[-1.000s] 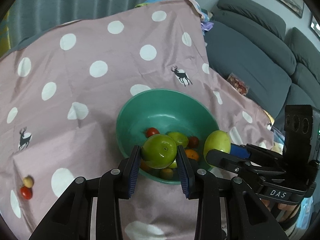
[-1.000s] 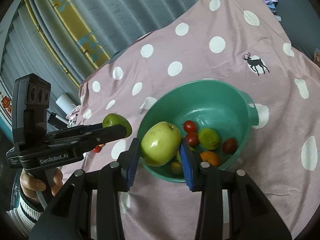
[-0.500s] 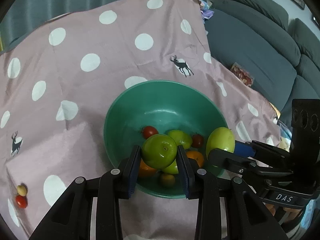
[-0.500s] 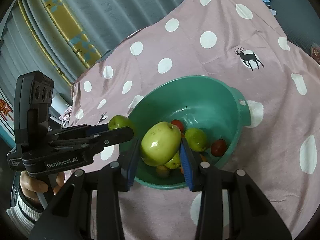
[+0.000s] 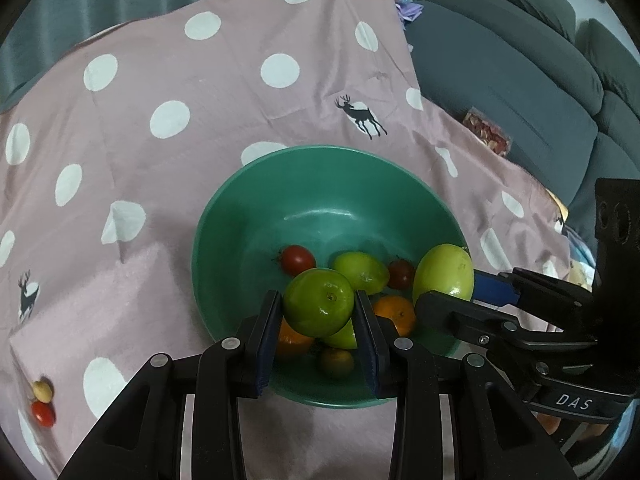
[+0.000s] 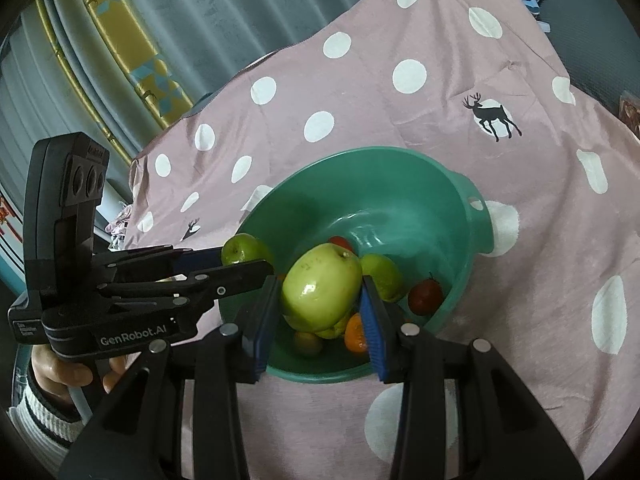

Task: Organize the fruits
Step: 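Carry both green fruits over the green bowl, then lower both fruits into the bowl and open both tools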

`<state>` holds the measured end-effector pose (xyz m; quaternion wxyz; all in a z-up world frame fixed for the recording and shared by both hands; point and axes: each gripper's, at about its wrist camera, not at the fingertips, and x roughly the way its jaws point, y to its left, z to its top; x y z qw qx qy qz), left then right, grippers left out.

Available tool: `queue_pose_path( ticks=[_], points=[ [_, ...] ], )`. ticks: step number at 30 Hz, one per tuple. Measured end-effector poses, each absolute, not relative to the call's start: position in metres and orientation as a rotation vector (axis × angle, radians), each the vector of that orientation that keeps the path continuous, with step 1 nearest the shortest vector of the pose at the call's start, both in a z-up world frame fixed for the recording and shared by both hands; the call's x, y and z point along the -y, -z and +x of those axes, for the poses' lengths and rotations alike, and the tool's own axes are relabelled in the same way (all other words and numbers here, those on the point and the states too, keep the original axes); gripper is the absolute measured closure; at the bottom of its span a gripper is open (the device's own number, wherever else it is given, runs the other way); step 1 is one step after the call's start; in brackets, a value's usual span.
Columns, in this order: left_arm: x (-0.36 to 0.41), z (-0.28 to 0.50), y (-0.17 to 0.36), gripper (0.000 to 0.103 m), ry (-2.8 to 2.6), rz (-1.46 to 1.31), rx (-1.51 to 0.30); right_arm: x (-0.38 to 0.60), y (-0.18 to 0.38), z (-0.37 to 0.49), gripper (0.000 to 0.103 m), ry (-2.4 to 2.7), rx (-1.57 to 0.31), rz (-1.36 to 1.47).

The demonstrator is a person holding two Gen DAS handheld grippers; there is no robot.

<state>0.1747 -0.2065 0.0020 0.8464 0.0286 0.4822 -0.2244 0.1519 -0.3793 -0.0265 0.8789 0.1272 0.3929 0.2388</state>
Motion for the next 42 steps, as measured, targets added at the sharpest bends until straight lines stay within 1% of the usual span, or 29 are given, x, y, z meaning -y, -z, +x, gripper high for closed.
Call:
queue_pose_path(
  ticks=[31,42],
  points=[
    [0.22,0.181,0.018,0.067,0.462,0.141,-1.075,0.372,0.03,0.157,0.063,-0.467,-0.862,0.202],
    [0.223,0.182,0.018,0.067,0.462,0.156,-1.069,0.37,0.032,0.158,0.063,-0.465,-0.872,0.189]
  ],
)
